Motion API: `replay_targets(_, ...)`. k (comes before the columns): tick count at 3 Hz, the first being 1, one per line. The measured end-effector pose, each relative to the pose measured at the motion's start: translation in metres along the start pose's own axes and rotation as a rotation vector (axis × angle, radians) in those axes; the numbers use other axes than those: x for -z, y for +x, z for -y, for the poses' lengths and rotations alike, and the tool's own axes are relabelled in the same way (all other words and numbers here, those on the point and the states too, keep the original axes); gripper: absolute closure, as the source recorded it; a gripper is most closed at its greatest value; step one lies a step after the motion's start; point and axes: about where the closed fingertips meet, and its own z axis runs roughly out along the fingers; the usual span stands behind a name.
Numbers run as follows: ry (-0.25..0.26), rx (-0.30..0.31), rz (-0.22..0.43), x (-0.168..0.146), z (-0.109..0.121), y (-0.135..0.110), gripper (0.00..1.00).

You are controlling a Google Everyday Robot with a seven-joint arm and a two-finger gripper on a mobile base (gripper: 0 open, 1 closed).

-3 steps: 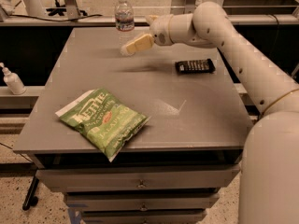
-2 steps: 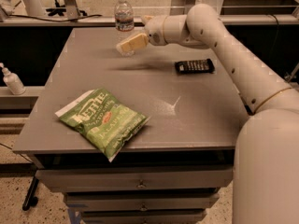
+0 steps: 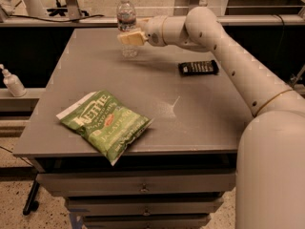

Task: Knock water bottle over

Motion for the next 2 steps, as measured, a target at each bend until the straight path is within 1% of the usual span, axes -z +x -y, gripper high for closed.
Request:
replay_targets(1, 0.029, -0.004, -0.006, 0.007, 0.004, 0.002, 0.64)
replay_targets(2, 0.055, 0.007, -0.016, 0.020, 0.007, 0.001, 0.86)
